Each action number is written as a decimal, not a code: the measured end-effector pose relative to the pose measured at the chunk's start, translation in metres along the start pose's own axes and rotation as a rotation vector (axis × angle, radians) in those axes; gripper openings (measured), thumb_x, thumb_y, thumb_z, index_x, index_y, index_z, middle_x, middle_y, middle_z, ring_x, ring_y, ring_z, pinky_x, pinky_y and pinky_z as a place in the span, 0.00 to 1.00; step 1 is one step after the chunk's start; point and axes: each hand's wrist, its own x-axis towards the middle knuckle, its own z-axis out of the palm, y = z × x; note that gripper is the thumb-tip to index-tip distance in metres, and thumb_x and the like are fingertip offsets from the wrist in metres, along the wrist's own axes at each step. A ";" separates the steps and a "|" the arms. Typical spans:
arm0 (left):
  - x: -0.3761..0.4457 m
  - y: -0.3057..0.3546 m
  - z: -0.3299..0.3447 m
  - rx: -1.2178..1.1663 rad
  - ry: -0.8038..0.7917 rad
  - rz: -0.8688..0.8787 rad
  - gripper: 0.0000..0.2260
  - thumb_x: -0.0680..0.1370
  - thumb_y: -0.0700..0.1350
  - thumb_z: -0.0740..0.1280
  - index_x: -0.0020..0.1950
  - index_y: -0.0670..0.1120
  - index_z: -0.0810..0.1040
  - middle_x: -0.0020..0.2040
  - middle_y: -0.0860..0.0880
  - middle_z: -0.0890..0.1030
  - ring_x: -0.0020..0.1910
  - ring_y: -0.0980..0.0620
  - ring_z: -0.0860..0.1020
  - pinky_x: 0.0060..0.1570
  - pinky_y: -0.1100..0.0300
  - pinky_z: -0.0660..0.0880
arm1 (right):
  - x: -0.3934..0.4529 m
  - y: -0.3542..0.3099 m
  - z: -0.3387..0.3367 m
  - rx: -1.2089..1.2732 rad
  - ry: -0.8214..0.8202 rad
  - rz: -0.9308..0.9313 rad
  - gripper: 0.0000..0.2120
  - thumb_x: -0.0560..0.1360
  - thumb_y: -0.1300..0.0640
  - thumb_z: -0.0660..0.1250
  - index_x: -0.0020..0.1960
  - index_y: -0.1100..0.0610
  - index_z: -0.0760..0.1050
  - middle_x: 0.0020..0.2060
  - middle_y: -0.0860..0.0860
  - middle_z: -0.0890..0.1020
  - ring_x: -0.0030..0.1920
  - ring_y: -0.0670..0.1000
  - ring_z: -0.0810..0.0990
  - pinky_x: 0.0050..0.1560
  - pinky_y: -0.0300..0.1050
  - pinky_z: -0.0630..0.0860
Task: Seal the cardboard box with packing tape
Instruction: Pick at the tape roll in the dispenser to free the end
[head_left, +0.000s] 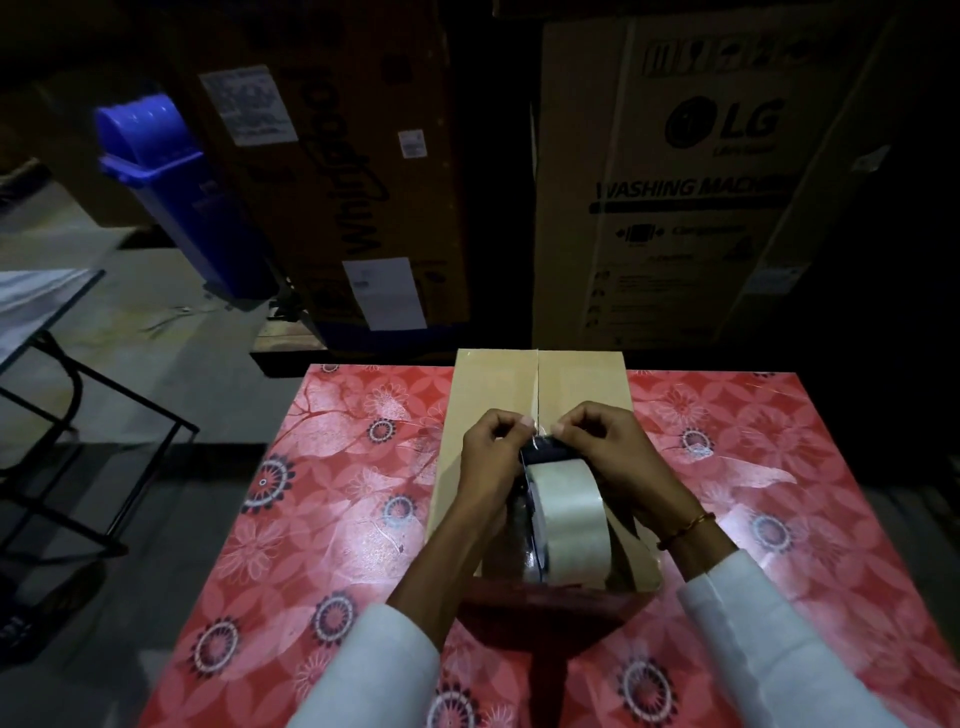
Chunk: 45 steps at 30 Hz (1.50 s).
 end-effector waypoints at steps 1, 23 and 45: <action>0.000 -0.002 -0.001 0.019 0.001 0.021 0.05 0.78 0.43 0.69 0.43 0.47 0.79 0.42 0.46 0.81 0.44 0.43 0.79 0.47 0.45 0.77 | 0.000 0.001 0.002 -0.021 0.016 -0.013 0.05 0.79 0.59 0.70 0.44 0.59 0.80 0.41 0.58 0.84 0.45 0.60 0.84 0.48 0.60 0.82; 0.012 0.004 -0.006 0.206 -0.136 0.132 0.05 0.80 0.40 0.66 0.45 0.45 0.79 0.41 0.46 0.81 0.43 0.47 0.80 0.48 0.51 0.78 | -0.006 0.010 0.002 0.188 -0.079 0.027 0.07 0.82 0.57 0.66 0.49 0.60 0.76 0.43 0.57 0.77 0.37 0.55 0.75 0.31 0.48 0.71; 0.014 0.032 -0.022 0.067 -0.420 -0.221 0.10 0.79 0.48 0.67 0.41 0.44 0.79 0.45 0.44 0.81 0.50 0.44 0.77 0.52 0.51 0.73 | -0.001 0.012 0.004 0.221 0.038 0.042 0.06 0.80 0.64 0.67 0.49 0.66 0.81 0.41 0.65 0.81 0.41 0.58 0.78 0.39 0.47 0.76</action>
